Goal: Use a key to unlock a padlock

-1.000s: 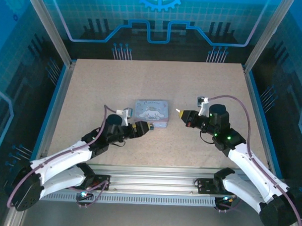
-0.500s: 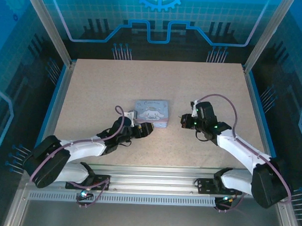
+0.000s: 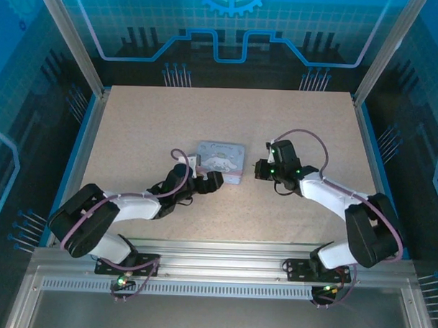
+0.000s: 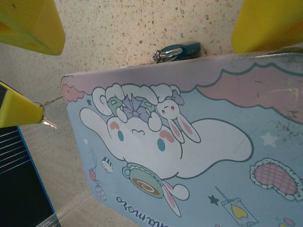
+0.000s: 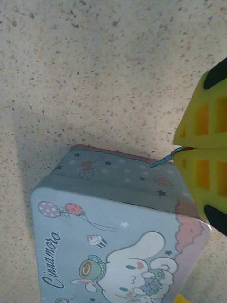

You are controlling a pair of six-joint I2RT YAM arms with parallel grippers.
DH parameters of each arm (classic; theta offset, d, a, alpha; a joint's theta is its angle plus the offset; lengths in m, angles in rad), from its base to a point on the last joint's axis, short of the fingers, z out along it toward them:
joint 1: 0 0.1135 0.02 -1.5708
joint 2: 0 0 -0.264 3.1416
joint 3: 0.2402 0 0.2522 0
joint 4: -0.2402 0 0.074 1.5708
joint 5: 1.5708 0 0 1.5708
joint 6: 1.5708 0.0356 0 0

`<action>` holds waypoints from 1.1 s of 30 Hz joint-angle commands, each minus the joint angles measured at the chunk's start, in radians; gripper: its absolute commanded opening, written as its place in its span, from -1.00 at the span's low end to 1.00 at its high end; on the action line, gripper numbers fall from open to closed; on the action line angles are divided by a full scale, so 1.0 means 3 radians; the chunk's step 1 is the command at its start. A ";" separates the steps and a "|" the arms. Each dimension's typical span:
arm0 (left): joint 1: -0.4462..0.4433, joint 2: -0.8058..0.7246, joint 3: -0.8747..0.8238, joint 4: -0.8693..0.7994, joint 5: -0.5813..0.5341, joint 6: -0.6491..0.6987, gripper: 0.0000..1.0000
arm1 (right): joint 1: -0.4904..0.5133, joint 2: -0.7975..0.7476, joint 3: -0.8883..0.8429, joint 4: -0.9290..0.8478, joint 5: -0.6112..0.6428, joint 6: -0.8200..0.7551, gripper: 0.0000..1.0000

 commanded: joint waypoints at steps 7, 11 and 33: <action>-0.0032 0.0272 -0.0061 0.0484 0.0188 0.0210 0.98 | 0.0074 0.0423 0.0404 0.0081 0.0116 -0.0111 -1.00; -0.0114 0.0467 -0.0064 0.0701 0.0117 0.0371 0.98 | 0.0081 0.0528 0.0496 0.0071 0.0120 -0.0142 -1.00; -0.0225 0.1065 0.0101 0.1360 0.0614 0.0567 0.54 | 0.0093 0.0671 0.0649 0.0052 0.0103 -0.0235 -1.00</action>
